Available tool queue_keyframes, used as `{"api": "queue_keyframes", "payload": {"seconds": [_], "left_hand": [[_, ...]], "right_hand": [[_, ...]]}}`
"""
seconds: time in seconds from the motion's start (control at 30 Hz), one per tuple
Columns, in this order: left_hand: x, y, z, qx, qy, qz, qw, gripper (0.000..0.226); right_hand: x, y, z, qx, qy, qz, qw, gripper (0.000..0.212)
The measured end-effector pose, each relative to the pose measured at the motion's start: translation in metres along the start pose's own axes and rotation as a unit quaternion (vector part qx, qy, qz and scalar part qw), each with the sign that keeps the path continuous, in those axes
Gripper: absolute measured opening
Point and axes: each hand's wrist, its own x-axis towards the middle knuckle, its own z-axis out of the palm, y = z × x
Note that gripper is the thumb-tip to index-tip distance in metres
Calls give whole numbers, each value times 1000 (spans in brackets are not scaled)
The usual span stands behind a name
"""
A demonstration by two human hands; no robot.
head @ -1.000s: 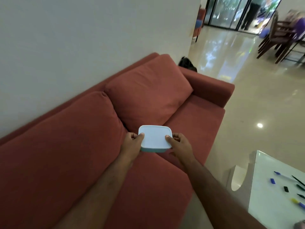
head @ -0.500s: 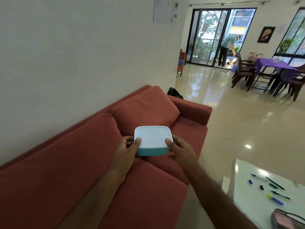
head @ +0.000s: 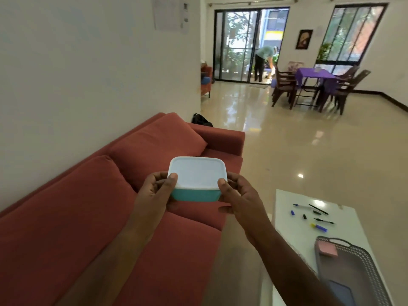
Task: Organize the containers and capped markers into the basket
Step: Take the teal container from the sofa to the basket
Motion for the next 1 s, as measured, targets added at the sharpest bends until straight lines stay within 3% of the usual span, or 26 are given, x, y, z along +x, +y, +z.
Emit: {"api": "queue_keyframes", "payload": {"seconds": [0.47,0.73,0.9,1.0], "left_hand": [[-121,-3,152,-2,-151,-15,988,37],[-154,-10,210,-6,-221,-15,975,29],[-168,-15,231,8,-305,-26,952,47],[-178,-23,236,7,-329,-23,944,37]], "right_hand": [[-129,-10,-179,-22,108,31,993,48],[-190,-6,-229,-11,192,38,981,50],[-232,-10,-240,-16,269,50,962,40],[-253,-13,-241,-14,293,59,954,34]]}}
